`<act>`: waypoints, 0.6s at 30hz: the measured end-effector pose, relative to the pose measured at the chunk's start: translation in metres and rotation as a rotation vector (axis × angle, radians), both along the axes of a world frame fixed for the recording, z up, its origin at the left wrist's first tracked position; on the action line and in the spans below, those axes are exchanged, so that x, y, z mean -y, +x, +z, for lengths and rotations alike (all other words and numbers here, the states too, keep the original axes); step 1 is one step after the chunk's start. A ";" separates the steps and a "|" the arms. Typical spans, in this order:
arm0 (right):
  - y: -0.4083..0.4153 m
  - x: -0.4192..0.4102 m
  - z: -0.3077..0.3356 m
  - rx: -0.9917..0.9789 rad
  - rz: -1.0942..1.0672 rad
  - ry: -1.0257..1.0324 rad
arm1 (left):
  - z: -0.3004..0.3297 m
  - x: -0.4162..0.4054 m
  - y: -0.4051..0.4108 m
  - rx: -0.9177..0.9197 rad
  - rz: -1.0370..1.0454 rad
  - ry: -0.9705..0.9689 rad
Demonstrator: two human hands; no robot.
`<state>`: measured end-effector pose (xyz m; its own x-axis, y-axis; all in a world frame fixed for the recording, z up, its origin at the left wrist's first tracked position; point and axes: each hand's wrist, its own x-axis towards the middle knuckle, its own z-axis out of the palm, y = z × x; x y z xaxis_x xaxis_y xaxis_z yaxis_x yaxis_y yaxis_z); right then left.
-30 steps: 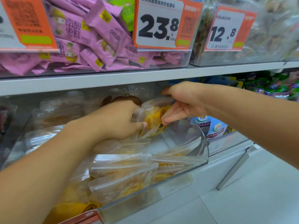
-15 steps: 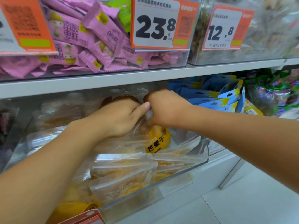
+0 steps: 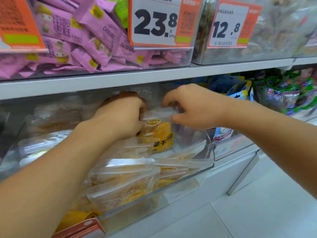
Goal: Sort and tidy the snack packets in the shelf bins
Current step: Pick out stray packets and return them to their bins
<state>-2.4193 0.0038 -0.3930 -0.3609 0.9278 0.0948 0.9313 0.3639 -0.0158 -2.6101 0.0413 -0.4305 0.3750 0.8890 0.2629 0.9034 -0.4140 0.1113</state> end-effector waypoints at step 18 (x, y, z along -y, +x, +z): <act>-0.020 0.035 -0.025 0.088 0.158 -0.178 | -0.004 0.004 -0.004 0.177 -0.183 -0.047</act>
